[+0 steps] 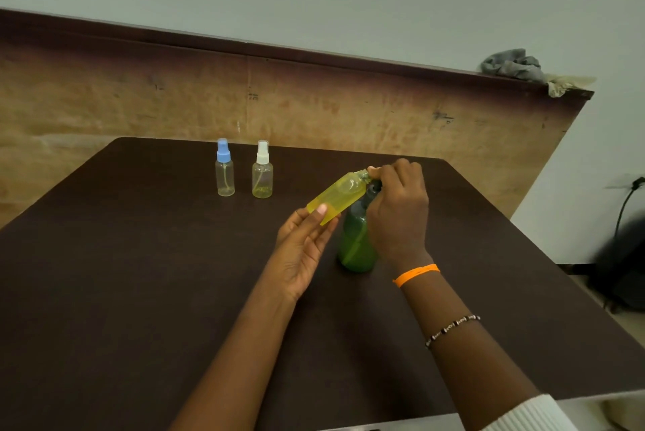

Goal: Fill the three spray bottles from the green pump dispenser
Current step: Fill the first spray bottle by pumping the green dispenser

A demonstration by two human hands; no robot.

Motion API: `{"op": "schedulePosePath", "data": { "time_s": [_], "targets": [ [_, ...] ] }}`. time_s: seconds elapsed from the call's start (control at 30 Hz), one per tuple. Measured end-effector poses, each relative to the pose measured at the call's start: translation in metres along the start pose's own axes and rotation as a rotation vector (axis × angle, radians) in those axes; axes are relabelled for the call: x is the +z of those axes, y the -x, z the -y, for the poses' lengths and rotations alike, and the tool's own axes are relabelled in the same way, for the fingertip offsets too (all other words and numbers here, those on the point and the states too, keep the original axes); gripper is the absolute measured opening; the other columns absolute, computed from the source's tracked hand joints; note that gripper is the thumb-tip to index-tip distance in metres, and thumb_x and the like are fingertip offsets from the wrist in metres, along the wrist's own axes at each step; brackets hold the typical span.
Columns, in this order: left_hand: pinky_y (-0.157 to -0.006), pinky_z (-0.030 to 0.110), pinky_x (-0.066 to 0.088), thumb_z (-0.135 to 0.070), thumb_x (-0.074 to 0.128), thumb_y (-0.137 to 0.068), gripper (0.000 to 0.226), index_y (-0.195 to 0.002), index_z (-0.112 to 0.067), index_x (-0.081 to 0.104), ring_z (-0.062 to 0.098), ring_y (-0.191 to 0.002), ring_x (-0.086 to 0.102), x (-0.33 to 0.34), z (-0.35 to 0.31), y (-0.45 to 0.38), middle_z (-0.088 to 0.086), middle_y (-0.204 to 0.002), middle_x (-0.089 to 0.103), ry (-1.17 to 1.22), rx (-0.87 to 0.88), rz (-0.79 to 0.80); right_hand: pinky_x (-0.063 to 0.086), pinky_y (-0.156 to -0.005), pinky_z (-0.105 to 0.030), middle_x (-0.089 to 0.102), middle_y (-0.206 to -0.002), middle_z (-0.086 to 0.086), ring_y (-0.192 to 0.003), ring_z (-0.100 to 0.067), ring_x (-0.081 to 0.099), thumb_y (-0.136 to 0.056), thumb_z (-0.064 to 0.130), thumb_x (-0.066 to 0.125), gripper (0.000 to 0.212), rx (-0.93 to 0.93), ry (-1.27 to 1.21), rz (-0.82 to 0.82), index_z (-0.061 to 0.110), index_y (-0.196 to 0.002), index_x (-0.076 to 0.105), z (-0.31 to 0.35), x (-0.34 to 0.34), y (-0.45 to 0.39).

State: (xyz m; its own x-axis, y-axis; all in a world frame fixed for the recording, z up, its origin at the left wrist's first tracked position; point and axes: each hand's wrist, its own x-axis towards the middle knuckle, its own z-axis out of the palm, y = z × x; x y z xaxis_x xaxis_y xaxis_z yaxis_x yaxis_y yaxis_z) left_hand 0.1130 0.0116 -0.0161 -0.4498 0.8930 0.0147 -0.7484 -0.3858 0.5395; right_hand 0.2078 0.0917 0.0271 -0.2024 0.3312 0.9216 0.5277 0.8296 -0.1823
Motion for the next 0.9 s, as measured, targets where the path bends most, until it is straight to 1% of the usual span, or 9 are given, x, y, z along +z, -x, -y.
{"op": "schedulePosePath", "data": {
  "time_s": [0.13, 0.2, 0.3, 0.4, 0.5, 0.63, 0.7, 0.8, 0.9],
  "targets": [
    [-0.074, 0.020, 0.056, -0.005, 0.057, -0.082, 0.016, -0.098, -0.005, 0.055, 0.015, -0.087, 0.070, 0.002, -0.001, 0.002, 0.005, -0.089, 0.072, 0.004, 0.004, 0.011, 0.044, -0.051, -0.028, 0.058, -0.069, -0.014, -0.067, -0.032, 0.057, -0.073, 0.008, 0.035, 0.031, -0.041, 0.001, 0.072, -0.002, -0.068, 0.064, 0.000, -0.008, -0.019],
    [-0.072, 0.020, 0.056, -0.007, 0.059, -0.079, 0.019, -0.098, -0.005, 0.056, 0.015, -0.089, 0.069, 0.002, -0.002, 0.001, 0.005, -0.089, 0.072, 0.006, 0.009, 0.011, 0.043, -0.052, -0.028, 0.059, -0.070, -0.014, -0.067, -0.033, 0.058, -0.073, 0.009, 0.035, 0.033, -0.032, -0.018, 0.065, -0.001, -0.068, 0.066, -0.001, -0.009, -0.022],
    [-0.073, 0.020, 0.056, -0.007, 0.060, -0.078, 0.022, -0.099, -0.004, 0.056, 0.017, -0.091, 0.068, 0.000, -0.001, 0.000, 0.006, -0.093, 0.071, 0.007, 0.010, 0.011, 0.040, -0.058, -0.031, 0.057, -0.072, -0.015, -0.070, -0.029, 0.052, -0.081, 0.005, 0.039, 0.028, 0.003, -0.038, -0.010, -0.004, -0.072, 0.064, -0.003, -0.003, -0.007],
    [-0.076, 0.021, 0.056, -0.005, 0.057, -0.082, 0.016, -0.098, -0.004, 0.056, 0.016, -0.090, 0.069, -0.002, 0.000, -0.002, 0.007, -0.094, 0.071, 0.009, 0.003, -0.007, 0.041, -0.057, -0.039, 0.053, -0.069, -0.016, -0.069, -0.025, 0.041, -0.085, 0.001, 0.040, 0.026, 0.015, -0.009, -0.043, -0.003, -0.070, 0.061, -0.001, 0.004, 0.004],
    [-0.077, 0.021, 0.056, -0.005, 0.057, -0.083, 0.013, -0.096, -0.004, 0.056, 0.015, -0.087, 0.070, -0.001, 0.000, -0.001, 0.007, -0.092, 0.071, 0.018, 0.001, -0.015, 0.045, -0.055, -0.041, 0.054, -0.068, -0.017, -0.065, -0.032, 0.049, -0.083, 0.001, 0.040, 0.025, -0.030, -0.006, -0.004, -0.002, -0.066, 0.059, -0.001, 0.002, -0.001],
    [-0.074, 0.020, 0.056, -0.007, 0.060, -0.077, 0.022, -0.099, -0.004, 0.054, 0.015, -0.085, 0.071, 0.002, 0.000, 0.003, 0.004, -0.086, 0.074, 0.022, 0.002, 0.023, 0.048, -0.056, -0.035, 0.058, -0.072, -0.016, -0.068, -0.034, 0.056, -0.075, 0.002, 0.039, 0.024, -0.051, -0.023, 0.057, -0.003, -0.070, 0.062, -0.004, -0.009, -0.014],
    [-0.073, 0.020, 0.056, -0.007, 0.059, -0.078, 0.021, -0.099, -0.004, 0.055, 0.015, -0.085, 0.070, 0.002, -0.001, 0.002, 0.004, -0.086, 0.073, 0.023, 0.010, 0.027, 0.046, -0.058, -0.032, 0.060, -0.074, -0.016, -0.071, -0.034, 0.057, -0.073, -0.002, 0.042, 0.023, -0.029, -0.024, 0.055, -0.003, -0.072, 0.065, -0.003, -0.010, -0.016],
    [-0.075, 0.021, 0.056, -0.005, 0.056, -0.083, 0.013, -0.096, -0.004, 0.056, 0.015, -0.085, 0.070, 0.001, 0.000, 0.000, 0.005, -0.088, 0.072, 0.021, 0.016, 0.024, 0.039, -0.061, -0.031, 0.058, -0.075, -0.017, -0.073, -0.029, 0.050, -0.076, -0.001, 0.041, 0.022, -0.015, -0.025, -0.001, -0.004, -0.073, 0.063, -0.002, -0.004, -0.006],
    [-0.075, 0.021, 0.056, -0.002, 0.054, -0.087, 0.008, -0.094, -0.004, 0.056, 0.015, -0.084, 0.071, 0.001, 0.000, -0.001, 0.005, -0.084, 0.073, 0.014, 0.011, 0.005, 0.037, -0.060, -0.035, 0.055, -0.071, -0.017, -0.071, -0.024, 0.041, -0.078, -0.001, 0.041, 0.020, -0.004, -0.023, -0.018, -0.003, -0.068, 0.058, -0.004, 0.004, 0.000]
  ]
}}
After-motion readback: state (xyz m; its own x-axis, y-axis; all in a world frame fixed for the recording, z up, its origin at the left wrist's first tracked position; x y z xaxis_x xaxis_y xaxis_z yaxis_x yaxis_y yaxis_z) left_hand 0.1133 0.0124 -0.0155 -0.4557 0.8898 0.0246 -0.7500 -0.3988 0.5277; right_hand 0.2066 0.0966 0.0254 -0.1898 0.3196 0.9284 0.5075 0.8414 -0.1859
